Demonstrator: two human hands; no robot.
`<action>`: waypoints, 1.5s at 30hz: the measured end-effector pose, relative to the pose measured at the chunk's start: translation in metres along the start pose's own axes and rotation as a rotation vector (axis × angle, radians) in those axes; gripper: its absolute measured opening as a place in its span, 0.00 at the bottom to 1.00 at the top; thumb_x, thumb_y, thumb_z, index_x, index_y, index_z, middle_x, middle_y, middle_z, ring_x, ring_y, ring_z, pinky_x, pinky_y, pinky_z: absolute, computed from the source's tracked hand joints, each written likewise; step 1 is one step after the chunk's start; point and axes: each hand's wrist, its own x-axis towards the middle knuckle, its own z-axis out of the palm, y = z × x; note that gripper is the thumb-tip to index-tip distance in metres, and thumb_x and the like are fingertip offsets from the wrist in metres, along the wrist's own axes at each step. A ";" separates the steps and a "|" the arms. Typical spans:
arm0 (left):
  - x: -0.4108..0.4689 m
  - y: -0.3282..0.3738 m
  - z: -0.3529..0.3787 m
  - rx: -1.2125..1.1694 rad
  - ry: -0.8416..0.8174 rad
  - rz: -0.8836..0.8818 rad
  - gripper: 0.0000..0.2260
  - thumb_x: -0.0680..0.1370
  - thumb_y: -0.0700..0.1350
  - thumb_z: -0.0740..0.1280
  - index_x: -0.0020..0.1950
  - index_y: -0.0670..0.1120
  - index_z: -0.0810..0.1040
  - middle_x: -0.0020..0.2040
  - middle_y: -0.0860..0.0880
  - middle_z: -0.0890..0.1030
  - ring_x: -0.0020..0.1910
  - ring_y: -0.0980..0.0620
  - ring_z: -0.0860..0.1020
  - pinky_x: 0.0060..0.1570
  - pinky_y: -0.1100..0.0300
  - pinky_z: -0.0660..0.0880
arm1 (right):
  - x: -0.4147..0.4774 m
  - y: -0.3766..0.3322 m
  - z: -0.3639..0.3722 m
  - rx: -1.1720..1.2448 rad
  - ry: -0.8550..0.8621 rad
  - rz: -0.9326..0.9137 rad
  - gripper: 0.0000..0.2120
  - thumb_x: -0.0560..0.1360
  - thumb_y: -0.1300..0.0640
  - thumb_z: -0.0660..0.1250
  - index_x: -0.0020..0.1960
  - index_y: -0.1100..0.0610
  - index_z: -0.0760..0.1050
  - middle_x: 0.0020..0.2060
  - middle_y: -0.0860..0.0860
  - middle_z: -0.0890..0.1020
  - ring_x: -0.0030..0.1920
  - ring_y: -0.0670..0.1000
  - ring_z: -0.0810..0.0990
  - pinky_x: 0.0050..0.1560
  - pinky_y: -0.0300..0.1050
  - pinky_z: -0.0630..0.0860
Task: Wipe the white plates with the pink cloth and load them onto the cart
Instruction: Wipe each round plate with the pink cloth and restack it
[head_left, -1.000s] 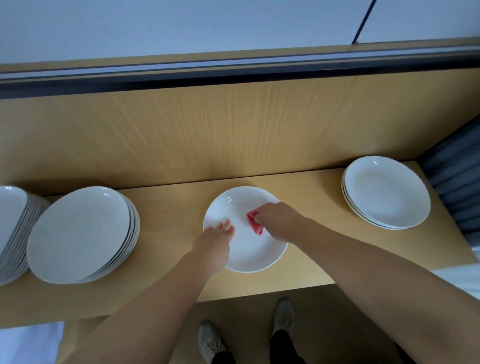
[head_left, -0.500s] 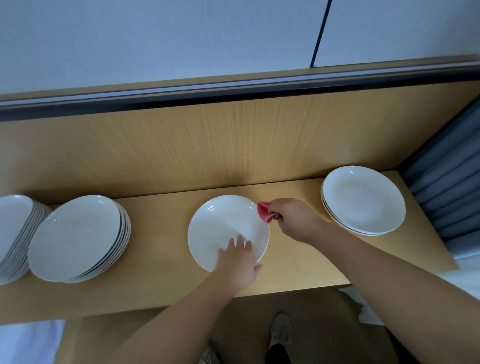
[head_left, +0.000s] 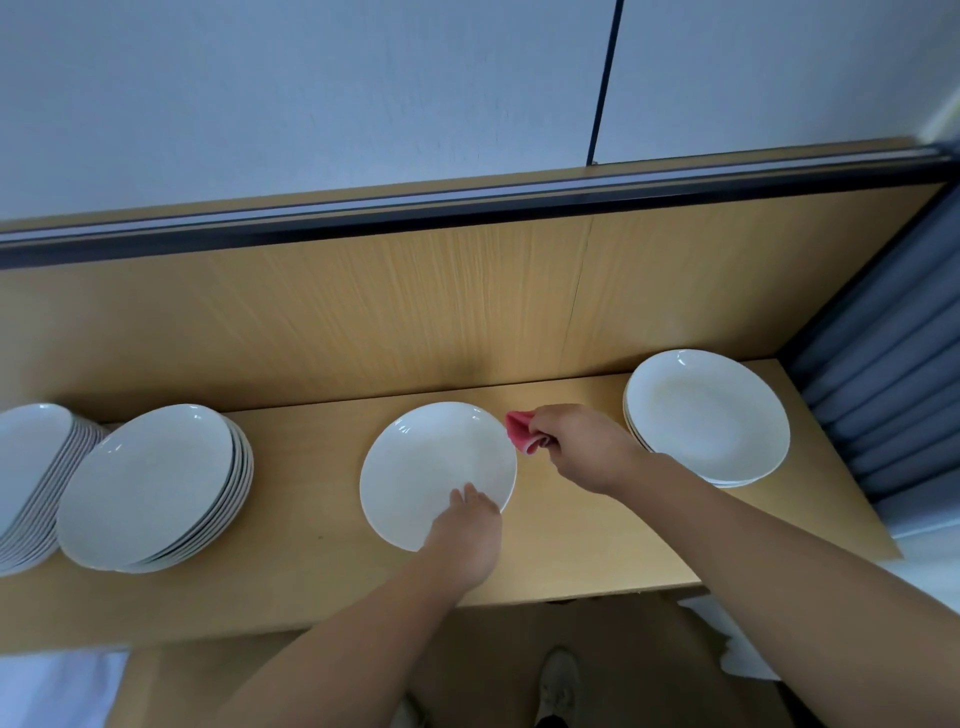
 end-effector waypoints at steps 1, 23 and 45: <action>-0.003 -0.002 -0.007 0.005 0.038 0.010 0.24 0.80 0.36 0.55 0.76 0.36 0.58 0.75 0.36 0.61 0.72 0.39 0.66 0.66 0.48 0.71 | 0.000 -0.001 -0.003 -0.001 0.005 0.001 0.11 0.73 0.68 0.59 0.49 0.57 0.77 0.46 0.50 0.80 0.46 0.53 0.76 0.41 0.45 0.72; -0.050 -0.105 -0.091 -0.930 0.403 -0.243 0.10 0.83 0.48 0.56 0.51 0.42 0.70 0.43 0.48 0.73 0.36 0.54 0.70 0.33 0.60 0.64 | 0.031 -0.088 -0.033 0.108 0.180 -0.164 0.14 0.75 0.69 0.57 0.50 0.55 0.78 0.47 0.48 0.81 0.46 0.50 0.78 0.46 0.49 0.77; -0.055 -0.203 -0.038 -0.959 0.359 -0.300 0.22 0.65 0.52 0.70 0.56 0.49 0.72 0.48 0.51 0.79 0.46 0.51 0.78 0.37 0.59 0.75 | 0.118 -0.163 0.022 -0.045 0.049 -0.319 0.17 0.72 0.70 0.58 0.53 0.56 0.78 0.50 0.49 0.80 0.51 0.52 0.76 0.49 0.51 0.75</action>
